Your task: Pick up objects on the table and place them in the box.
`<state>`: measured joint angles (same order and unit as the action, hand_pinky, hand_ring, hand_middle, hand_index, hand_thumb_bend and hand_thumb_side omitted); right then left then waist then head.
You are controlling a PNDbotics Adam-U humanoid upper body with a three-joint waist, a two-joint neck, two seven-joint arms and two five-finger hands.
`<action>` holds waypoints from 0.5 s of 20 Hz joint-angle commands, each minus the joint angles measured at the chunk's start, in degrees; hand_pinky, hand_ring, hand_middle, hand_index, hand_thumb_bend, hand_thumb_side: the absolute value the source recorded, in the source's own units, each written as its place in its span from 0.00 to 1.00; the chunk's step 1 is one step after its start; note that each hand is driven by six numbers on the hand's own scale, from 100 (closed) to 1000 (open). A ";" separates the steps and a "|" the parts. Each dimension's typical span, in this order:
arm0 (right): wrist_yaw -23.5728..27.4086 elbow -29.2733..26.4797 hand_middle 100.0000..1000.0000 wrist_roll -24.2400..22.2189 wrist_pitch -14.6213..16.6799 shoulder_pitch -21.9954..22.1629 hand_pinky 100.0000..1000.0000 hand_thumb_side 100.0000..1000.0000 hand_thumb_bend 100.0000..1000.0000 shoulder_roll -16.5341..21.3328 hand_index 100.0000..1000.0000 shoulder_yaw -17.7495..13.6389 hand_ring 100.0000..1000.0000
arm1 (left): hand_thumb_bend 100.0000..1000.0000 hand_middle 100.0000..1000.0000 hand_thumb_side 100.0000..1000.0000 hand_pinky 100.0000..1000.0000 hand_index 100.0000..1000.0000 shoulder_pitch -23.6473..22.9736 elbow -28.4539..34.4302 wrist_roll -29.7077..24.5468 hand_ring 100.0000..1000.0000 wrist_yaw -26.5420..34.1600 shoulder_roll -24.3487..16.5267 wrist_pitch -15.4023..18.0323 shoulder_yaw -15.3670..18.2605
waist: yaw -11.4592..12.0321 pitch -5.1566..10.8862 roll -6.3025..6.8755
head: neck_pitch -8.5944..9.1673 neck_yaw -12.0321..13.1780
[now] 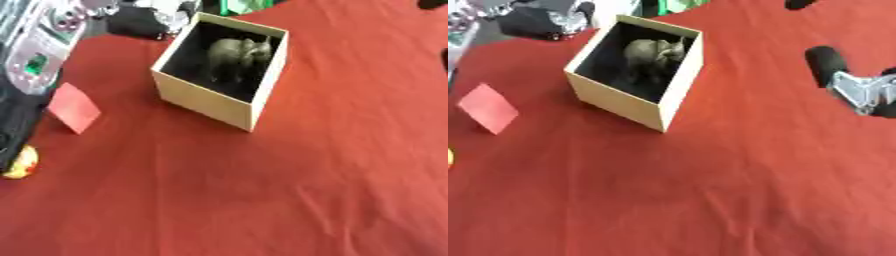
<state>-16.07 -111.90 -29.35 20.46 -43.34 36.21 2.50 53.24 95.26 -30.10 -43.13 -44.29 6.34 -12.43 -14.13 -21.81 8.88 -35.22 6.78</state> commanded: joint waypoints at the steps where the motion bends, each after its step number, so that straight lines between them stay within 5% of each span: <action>1: -0.42 -0.21 0.78 0.92 0.12 -0.87 0.87 0.44 0.00 1.72 0.78 -0.79 0.91 | 0.00 0.80 0.96 0.86 0.86 -1.83 5.49 -1.32 0.88 3.14 -6.33 -1.30 1.83 | 0.02 1.36 -1.09 | -0.48 -0.22; 5: -0.62 -0.04 0.78 1.90 0.22 -0.97 0.87 0.44 0.00 1.71 0.78 -1.01 0.91 | 0.05 0.81 1.00 0.88 0.86 -5.30 10.61 -3.63 0.90 6.65 -9.74 -3.99 3.12 | 0.13 1.15 -2.09 | -0.05 -0.22; 10: -1.01 0.18 0.78 2.65 0.44 -0.96 0.87 0.44 0.00 1.64 0.78 -1.05 0.91 | 0.40 0.80 1.00 0.92 0.85 -7.01 9.51 -6.29 0.92 4.66 -11.88 -4.74 4.23 | 0.16 0.93 -2.83 | 1.33 0.00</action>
<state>-16.66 -111.52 -27.17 20.94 -43.39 36.23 2.14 45.72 104.67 -35.74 -37.93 -53.58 1.73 -9.51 -14.04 -21.96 6.48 -34.61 6.70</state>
